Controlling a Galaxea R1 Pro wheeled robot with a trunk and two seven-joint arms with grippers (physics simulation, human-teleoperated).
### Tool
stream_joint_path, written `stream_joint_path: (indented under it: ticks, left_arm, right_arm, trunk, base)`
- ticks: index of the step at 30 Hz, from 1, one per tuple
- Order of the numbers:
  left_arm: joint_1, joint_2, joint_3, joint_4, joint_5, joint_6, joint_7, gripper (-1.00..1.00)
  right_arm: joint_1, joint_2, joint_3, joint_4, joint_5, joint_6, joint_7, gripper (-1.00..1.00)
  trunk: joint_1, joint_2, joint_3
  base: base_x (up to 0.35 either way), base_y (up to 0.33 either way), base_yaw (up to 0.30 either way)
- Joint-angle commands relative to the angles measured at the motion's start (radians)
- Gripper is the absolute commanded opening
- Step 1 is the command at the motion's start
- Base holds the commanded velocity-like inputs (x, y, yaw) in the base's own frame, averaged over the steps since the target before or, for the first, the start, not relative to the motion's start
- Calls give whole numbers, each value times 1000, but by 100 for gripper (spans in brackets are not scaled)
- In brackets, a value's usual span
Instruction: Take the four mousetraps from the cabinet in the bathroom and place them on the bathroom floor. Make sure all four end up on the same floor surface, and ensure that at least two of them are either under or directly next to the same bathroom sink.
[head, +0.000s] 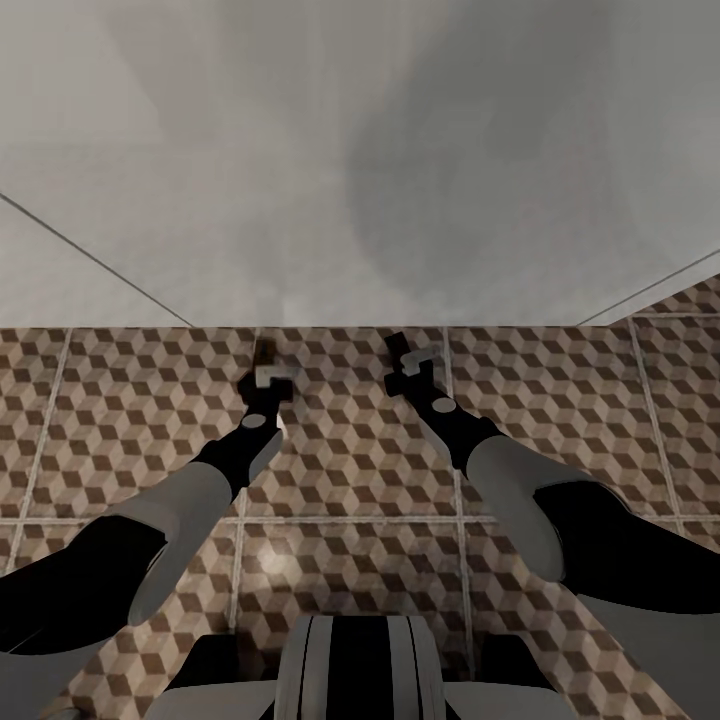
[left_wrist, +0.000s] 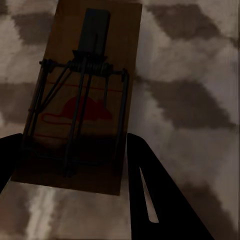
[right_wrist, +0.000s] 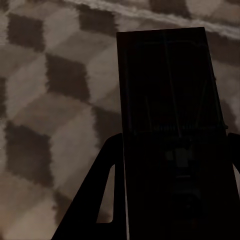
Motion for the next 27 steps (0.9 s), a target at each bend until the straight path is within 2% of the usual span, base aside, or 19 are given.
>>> stream_joint_path:
  ticks: [1,8,27]
  left_arm:
    - [-1,1,-9,1,6,-19,9,-100]
    - [-1,5,-9,12,6,-48,10,-100]
    - [0,4,-9,23,7,-51,9,-100]
  right_arm:
    - [-1,0,1,1,3,-3,1,-100]
    - [-1,0,1,2,3,-3,1,-100]
    - [-1,0,1,21,3,-6,1,-100]
  trunk:
    - [0,0,0]
    - [0,0,0]
    - [0,0,0]
  base:
    - [0,0,0]
    - [0,0,0]
    - [0,0,0]
